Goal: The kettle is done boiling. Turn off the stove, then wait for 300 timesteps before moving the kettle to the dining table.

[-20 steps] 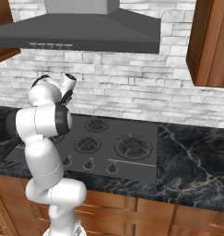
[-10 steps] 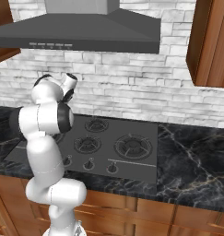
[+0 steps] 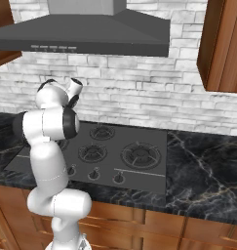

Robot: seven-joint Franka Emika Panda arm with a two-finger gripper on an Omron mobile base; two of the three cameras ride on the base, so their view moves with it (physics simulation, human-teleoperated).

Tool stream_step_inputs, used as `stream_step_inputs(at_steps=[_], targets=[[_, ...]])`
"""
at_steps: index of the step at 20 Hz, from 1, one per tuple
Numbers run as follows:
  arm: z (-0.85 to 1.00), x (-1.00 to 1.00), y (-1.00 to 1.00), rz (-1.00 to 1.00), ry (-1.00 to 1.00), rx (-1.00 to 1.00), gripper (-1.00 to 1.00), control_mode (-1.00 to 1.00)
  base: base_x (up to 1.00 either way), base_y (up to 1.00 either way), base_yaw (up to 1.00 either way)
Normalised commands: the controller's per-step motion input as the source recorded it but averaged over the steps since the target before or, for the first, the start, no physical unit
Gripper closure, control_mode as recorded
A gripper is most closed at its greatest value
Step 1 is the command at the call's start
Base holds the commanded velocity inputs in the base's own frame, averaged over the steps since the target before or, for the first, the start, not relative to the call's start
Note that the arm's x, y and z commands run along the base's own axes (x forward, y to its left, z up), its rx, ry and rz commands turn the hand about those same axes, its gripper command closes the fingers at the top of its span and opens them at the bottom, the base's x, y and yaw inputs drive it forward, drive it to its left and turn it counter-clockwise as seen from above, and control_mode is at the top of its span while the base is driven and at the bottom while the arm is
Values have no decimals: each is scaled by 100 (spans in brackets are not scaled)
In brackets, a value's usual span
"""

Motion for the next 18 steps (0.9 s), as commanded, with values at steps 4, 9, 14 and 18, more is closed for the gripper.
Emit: stream_step_inputs(at_steps=[4, 9, 14, 18], targets=[[-9, 0, 3, 4, 0, 0, -100, -100, 0, 0, 0], [-9, 2, 4, 3, 0, 0, -100, -100, 0, 0, 0], [-13, 2, 6, 3, 0, 0, -100, -100, 0, 0, 0], [-12, 7, 8, 4, 0, 0, -100, -100, 0, 0, 0]])
